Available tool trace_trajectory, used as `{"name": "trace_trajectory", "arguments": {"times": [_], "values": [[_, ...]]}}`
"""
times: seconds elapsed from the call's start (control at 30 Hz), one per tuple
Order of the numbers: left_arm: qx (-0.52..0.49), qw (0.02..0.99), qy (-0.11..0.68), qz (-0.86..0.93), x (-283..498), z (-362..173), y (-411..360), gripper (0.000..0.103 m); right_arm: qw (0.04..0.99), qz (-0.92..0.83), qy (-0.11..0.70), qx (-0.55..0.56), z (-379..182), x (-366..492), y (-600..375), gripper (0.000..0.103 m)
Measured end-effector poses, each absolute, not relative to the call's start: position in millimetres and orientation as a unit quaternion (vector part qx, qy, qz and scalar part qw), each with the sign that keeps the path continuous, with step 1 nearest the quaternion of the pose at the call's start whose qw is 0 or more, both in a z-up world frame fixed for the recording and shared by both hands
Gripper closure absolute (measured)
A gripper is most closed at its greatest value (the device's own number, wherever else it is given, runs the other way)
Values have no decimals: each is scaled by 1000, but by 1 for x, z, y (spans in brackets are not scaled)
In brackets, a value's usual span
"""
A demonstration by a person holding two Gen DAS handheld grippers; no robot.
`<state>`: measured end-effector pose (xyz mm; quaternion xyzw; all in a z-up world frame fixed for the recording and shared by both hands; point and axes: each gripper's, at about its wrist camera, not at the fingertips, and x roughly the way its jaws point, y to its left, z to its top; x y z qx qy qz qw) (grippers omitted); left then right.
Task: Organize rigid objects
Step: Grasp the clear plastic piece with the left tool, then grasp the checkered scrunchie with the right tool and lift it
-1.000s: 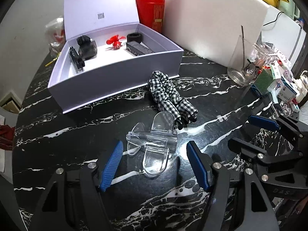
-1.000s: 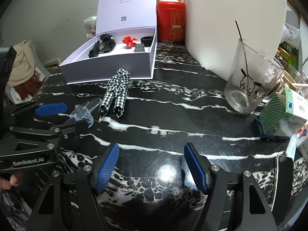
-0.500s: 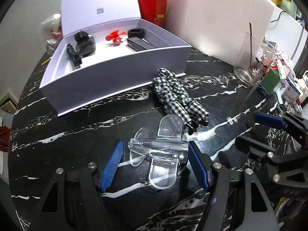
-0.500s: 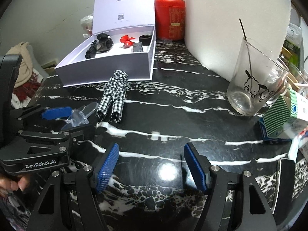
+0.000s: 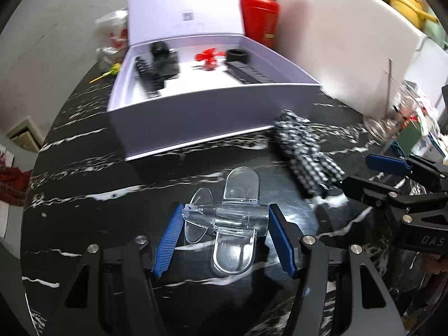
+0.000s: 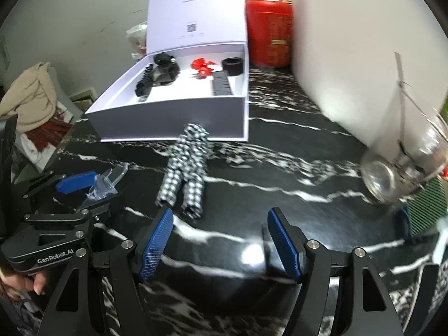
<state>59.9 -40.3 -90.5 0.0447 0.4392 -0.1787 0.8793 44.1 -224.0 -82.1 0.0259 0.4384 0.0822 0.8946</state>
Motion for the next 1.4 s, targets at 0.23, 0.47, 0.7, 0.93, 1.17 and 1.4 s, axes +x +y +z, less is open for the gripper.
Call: {"name": "trace_trajectory", "arguments": {"times": [0.23,0.47,0.7,0.93,1.17,1.4], "values": [[23,884,442,-151,65,-92,-16,43,890,93,446,8,-88,70,-201,33],[14,886,442,-138,67,-92,-7,43,886,93,455,-9,-97,83,-189,33],[12,888,442,-130,68,-92,-6,43,888,79,451,-34,-98,87,-183,50],[9,889,440,-128,69,-92,-5,43,890,85,446,-35,-97,82,-183,81],[9,891,434,-130,65,-87,-8,43,891,83,446,-31,-95,69,-188,82],[16,893,428,-139,54,-82,-15,43,892,80,444,-25,-93,47,-192,82]]}}
